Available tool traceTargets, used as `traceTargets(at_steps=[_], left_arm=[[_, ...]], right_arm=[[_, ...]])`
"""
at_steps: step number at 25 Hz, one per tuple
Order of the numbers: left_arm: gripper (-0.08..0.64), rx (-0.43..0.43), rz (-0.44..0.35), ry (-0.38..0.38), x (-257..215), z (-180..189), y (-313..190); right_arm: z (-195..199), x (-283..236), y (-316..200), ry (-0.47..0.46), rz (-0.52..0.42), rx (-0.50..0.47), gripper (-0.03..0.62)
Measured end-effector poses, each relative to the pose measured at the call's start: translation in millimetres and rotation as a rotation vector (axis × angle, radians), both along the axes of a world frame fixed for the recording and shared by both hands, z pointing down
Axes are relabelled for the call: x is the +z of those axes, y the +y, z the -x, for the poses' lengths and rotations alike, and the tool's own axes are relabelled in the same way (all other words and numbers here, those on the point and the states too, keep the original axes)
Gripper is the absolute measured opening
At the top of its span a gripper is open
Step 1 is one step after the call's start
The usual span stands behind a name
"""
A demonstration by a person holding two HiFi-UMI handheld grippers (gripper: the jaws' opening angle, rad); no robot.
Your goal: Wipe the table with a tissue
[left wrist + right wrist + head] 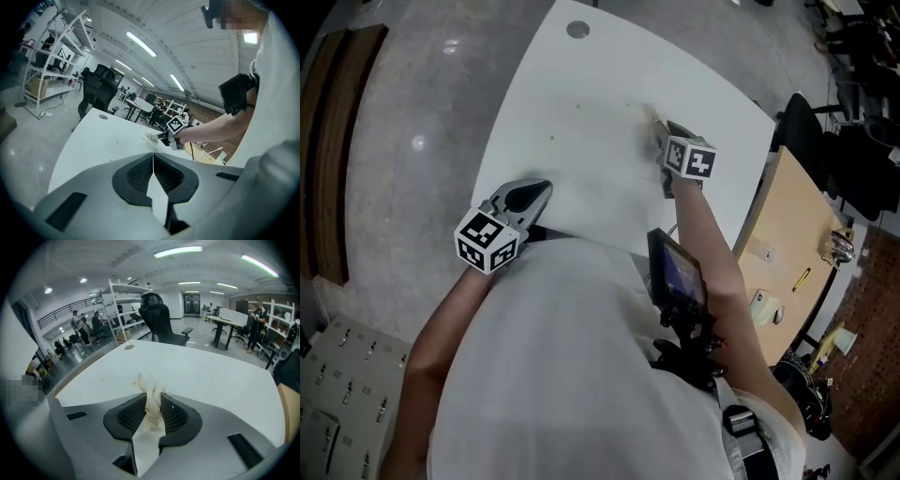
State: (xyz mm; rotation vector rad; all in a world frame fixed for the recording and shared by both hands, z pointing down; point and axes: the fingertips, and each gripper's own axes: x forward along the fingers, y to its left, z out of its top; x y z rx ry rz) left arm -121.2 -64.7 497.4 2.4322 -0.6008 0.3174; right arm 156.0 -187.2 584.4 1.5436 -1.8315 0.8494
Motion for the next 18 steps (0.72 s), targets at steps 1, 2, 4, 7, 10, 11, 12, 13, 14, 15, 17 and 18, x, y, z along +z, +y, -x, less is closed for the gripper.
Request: traceTargets(at_steps=[1, 2, 4, 7, 10, 11, 12, 13, 14, 15, 17, 18], left_arm=[[0.008, 0.004, 0.001, -0.001, 1.2, 0.7, 0.2], [0.008, 0.008, 0.003, -0.003, 2.3, 1.1, 1.2], [0.008, 0.012, 0.007, -0.005, 2.6, 2.3, 3.4], [0.008, -0.001, 0.009, -0.004, 0.1, 7.7, 2.8], [0.008, -0.018, 0.016, -0.005, 5.4, 17.7, 1.8], [0.008, -0.024, 0.019, -0.006, 7.7, 21.1, 1.3], [0.008, -0.03, 0.022, -0.007, 8.9, 23.8, 1.0], [0.008, -0.037, 0.025, -0.008, 8.9, 25.7, 1.0], [0.008, -0.044, 0.027, -0.009, 8.4, 26.9, 1.2], [0.008, -0.051, 0.029, -0.009, 8.0, 28.1, 1.1], [0.008, -0.061, 0.031, -0.007, 9.4, 31.6, -0.3], [0.008, -0.063, 0.032, -0.005, 10.9, 33.2, -1.2]], right_arm=[[2.9, 2.3, -2.8, 0.027, 0.003, -0.036, 0.092], [6.7, 5.2, -5.5, 0.056, 0.006, -0.077, 0.091], [13.7, 7.9, -12.8, 0.089, 0.009, -0.125, 0.091], [18.8, 9.4, -29.7, 0.11, 0.017, -0.12, 0.091], [23.5, 19.9, -42.7, 0.147, 0.046, -0.108, 0.091], [26.3, 22.8, -45.4, 0.158, 0.055, -0.109, 0.091], [28.9, 25.0, -46.9, 0.169, 0.064, -0.111, 0.091], [30.6, 26.4, -47.1, 0.182, 0.072, -0.112, 0.091], [30.8, 27.2, -45.9, 0.199, 0.08, -0.11, 0.091], [30.2, 27.8, -44.5, 0.219, 0.086, -0.107, 0.091], [31.1, 28.6, -44.3, 0.261, 0.085, -0.121, 0.091], [32.4, 28.8, -44.3, 0.281, 0.085, -0.132, 0.091]])
